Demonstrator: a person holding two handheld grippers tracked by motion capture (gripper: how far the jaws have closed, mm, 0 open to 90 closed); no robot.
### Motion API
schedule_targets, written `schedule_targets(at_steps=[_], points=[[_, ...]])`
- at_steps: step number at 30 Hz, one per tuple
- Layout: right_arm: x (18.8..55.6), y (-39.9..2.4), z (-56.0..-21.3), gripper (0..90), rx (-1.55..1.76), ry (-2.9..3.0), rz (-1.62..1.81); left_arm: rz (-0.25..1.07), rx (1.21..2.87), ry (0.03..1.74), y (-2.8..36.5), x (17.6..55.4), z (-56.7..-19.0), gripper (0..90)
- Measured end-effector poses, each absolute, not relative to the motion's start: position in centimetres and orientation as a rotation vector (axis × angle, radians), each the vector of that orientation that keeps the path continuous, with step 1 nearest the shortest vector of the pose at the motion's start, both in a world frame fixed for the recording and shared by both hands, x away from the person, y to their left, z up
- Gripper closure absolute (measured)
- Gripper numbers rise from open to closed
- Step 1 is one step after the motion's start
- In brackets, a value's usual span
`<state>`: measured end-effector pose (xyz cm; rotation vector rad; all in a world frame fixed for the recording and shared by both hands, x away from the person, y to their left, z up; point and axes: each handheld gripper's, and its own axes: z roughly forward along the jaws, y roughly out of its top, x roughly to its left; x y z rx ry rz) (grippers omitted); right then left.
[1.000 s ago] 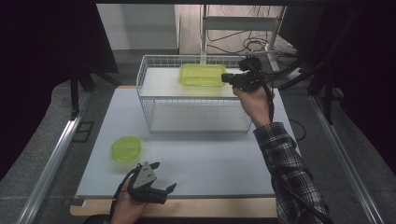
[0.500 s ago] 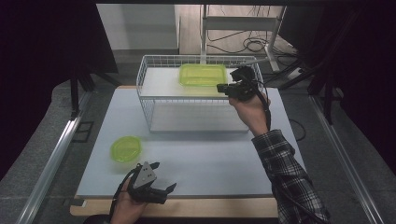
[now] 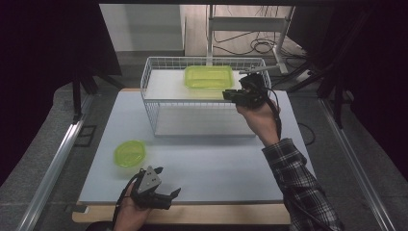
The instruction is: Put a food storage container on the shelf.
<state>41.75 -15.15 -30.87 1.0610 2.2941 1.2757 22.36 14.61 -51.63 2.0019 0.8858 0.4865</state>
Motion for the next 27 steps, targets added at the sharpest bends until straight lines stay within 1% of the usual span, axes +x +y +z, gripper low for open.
schedule_targets(at_steps=[5,10,13,22,27], points=[[40.3,-15.8,-31.7,62.2,1.028,2.318,1.263,0.457,1.976,0.951,15.2,22.6,-51.5,6.1],[38.7,-16.5,-32.5,46.0,0.977,2.326,1.265,0.461,1.971,0.958,15.3,22.7,-51.7,6.3],[37.6,-16.8,-33.2,38.8,0.951,2.334,1.265,0.484,1.972,0.951,15.2,22.6,-51.7,5.9],[35.5,-18.0,-35.7,22.7,0.937,2.351,1.303,0.493,1.953,0.954,15.3,22.6,-51.7,5.2],[34.3,-18.7,-37.7,13.4,0.889,2.356,1.28,0.523,1.985,0.974,15.2,22.6,-51.9,5.2]])
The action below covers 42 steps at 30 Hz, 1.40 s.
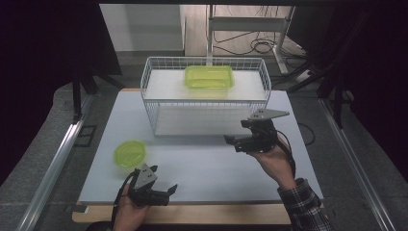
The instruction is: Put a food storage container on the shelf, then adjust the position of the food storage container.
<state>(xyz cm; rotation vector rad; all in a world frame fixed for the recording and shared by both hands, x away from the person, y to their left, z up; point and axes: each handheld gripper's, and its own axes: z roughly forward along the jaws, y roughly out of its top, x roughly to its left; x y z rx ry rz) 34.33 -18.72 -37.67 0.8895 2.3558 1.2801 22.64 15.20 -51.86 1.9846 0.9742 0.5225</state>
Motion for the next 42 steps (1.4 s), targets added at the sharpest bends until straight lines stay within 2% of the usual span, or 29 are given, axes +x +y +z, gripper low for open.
schedule_targets(at_steps=[12,31,39,42], points=[[31.8,-20.8,-42.2,1.7,0.865,2.334,1.319,0.506,2.011,0.997,14.9,22.7,-51.7,4.9],[29.2,-23.6,-49.1,2.0,0.929,2.352,1.234,0.546,2.051,0.99,14.7,22.7,-52.1,4.4],[29.7,-24.0,-49.9,3.1,0.941,2.368,1.215,0.508,2.058,1.009,14.8,22.7,-51.8,4.5],[29.9,-24.2,-50.0,3.4,0.956,2.361,1.216,0.519,2.033,1.012,15.1,22.6,-51.2,9.0]])
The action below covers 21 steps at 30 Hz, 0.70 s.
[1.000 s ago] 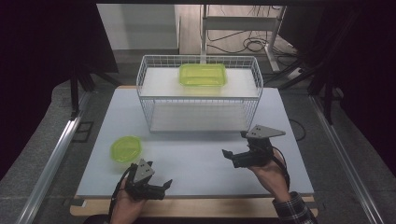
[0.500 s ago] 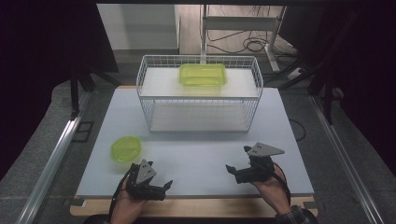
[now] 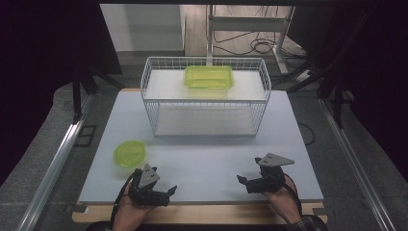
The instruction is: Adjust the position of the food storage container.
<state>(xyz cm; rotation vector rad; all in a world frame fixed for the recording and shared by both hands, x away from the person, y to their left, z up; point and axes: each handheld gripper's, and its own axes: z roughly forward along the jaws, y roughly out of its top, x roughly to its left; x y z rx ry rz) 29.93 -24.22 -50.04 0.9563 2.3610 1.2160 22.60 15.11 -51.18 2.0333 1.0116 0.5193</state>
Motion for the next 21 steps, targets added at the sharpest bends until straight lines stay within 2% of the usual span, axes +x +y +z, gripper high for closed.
schedule_targets(at_steps=[3,8,15,17,21], points=[[30.0,-24.3,-50.0,3.7,0.96,2.356,1.22,0.529,2.009,1.004,15.7,22.6,-50.4,19.7],[29.9,-23.9,-50.2,4.3,0.945,2.376,1.209,0.474,1.946,1.036,17.5,23.6,-49.4,51.4],[29.7,-23.4,-50.4,5.3,0.922,2.406,1.224,0.508,1.912,1.131,20.0,25.8,-48.2,85.9],[29.8,-23.4,-50.5,5.5,0.926,2.407,1.225,0.522,1.908,1.146,20.8,26.3,-48.2,89.9],[29.8,-23.5,-50.5,5.9,0.934,2.41,1.224,0.526,1.892,1.169,22.2,27.3,-48.3,89.9]])
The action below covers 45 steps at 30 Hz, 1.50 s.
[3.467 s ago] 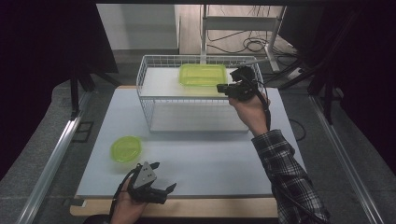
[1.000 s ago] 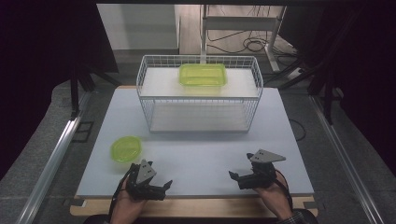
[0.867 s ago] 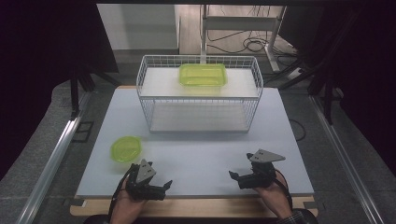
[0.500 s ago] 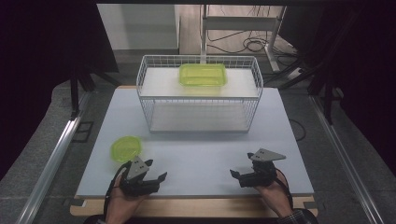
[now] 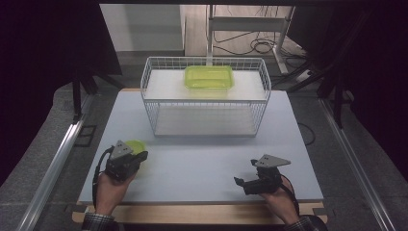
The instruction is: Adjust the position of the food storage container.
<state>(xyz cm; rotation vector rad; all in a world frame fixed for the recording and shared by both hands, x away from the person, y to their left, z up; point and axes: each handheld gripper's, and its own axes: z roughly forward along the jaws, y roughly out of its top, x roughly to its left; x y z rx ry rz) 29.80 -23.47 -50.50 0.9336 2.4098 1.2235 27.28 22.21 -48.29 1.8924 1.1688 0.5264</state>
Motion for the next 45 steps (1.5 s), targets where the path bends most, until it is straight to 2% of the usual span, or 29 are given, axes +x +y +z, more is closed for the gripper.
schedule_targets(at_steps=[27,35,45], points=[[29.9,-23.0,-51.4,6.8,0.939,2.479,1.167,0.741,1.801,1.442,30.0,30.0,-50.1,89.8],[30.0,-22.9,-51.7,6.8,0.945,2.507,1.143,0.745,1.864,1.494,29.8,30.4,-51.4,89.6],[30.0,-22.8,-51.8,6.9,0.947,2.523,1.127,0.703,1.85,1.467,28.6,30.1,-51.4,89.8]])
